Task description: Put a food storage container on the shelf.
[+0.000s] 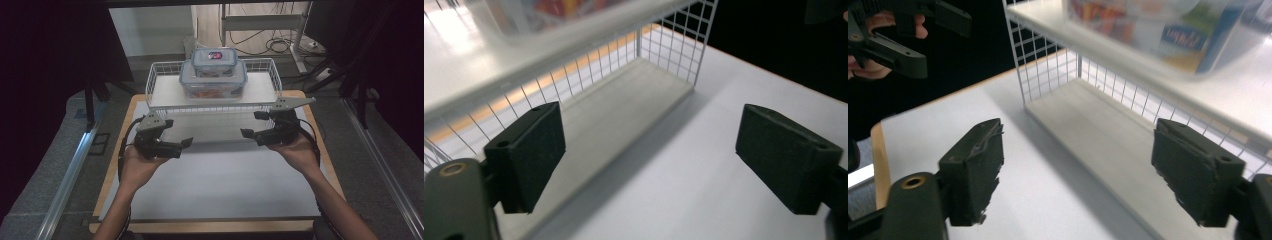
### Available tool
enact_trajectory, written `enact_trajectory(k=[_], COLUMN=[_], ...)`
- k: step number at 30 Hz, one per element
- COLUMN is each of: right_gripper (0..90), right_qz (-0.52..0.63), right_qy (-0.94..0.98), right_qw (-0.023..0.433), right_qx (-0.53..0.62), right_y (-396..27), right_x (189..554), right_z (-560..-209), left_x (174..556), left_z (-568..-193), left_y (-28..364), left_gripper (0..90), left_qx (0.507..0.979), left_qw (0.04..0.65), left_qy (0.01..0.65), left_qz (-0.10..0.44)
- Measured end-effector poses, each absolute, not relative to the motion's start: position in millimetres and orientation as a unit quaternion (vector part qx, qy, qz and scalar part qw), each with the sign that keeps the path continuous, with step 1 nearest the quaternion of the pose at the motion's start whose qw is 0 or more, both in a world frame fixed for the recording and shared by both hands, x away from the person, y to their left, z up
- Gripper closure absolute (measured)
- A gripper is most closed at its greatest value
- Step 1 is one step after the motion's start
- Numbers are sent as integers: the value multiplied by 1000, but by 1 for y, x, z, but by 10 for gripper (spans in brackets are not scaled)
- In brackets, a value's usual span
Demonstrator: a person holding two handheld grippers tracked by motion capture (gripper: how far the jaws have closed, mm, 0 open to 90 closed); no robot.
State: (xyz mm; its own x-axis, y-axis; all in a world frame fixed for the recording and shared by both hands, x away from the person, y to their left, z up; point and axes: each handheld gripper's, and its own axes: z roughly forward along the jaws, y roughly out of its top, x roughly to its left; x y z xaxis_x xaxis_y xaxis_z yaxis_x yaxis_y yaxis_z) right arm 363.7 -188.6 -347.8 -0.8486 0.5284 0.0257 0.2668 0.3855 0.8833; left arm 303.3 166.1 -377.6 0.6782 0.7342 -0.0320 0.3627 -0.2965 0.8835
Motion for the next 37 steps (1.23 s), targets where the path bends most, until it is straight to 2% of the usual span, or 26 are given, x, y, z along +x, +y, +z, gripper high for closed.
enact_trajectory(k=[10, 17, 26, 32, 37], right_gripper=[104, 62, 53, 53, 52], right_qz=[468, 453, 438, 416, 406], right_qy=[835, 839, 839, 846, 852], right_qw=[143, 139, 157, 143, 140], right_qx=[250, 269, 281, 300, 298], right_y=[-203, -224, -245, -255, -252], right_x=[335, 318, 308, 310, 312], right_z=[-385, -421, -465, -498, -503], left_x=[276, 250, 242, 245, 247], left_z=[-414, -453, -491, -510, -514], left_y=[169, 172, 174, 175, 176], left_gripper=[22, 4, 2, 1, 0], left_qx=[780, 787, 793, 804, 804], left_qw=[473, 444, 423, 396, 392], left_qy=[365, 376, 387, 385, 388], left_qz=[185, 202, 204, 219, 220])
